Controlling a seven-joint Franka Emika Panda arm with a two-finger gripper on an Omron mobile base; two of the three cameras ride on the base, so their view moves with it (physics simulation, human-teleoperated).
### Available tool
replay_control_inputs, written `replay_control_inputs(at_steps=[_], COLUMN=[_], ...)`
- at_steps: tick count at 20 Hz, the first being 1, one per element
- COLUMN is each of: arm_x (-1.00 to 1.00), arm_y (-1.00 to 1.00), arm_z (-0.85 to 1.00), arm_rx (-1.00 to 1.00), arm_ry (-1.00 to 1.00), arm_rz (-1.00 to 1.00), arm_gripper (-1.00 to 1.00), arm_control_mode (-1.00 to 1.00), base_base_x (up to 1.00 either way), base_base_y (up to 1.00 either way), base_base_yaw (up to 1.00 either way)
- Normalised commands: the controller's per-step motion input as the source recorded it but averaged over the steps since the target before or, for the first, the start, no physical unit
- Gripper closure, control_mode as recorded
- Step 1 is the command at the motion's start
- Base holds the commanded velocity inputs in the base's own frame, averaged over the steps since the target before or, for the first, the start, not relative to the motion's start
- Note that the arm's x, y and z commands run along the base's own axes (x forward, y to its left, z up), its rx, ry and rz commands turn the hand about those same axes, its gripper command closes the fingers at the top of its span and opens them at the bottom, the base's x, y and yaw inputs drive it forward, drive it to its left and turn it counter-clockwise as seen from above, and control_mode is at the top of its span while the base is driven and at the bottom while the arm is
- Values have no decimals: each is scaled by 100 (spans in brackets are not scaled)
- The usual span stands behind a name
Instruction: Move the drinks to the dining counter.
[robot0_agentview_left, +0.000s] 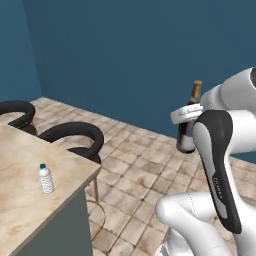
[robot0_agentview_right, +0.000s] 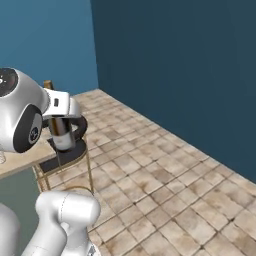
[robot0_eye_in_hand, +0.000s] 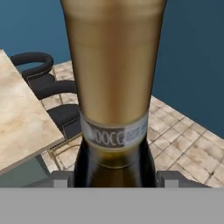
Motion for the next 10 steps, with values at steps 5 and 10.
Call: replay_control_inputs(at_steps=[5,10], arm_x=[0,0], arm_y=[0,0], arm_z=[0,0], arm_rx=[0,0], arm_ry=[0,0], arm_rz=[0,0], arm_gripper=[100,100], arm_control_mode=[100,100], base_base_x=[0,0], base_base_y=[38,34], base_base_yaw=[35,35])
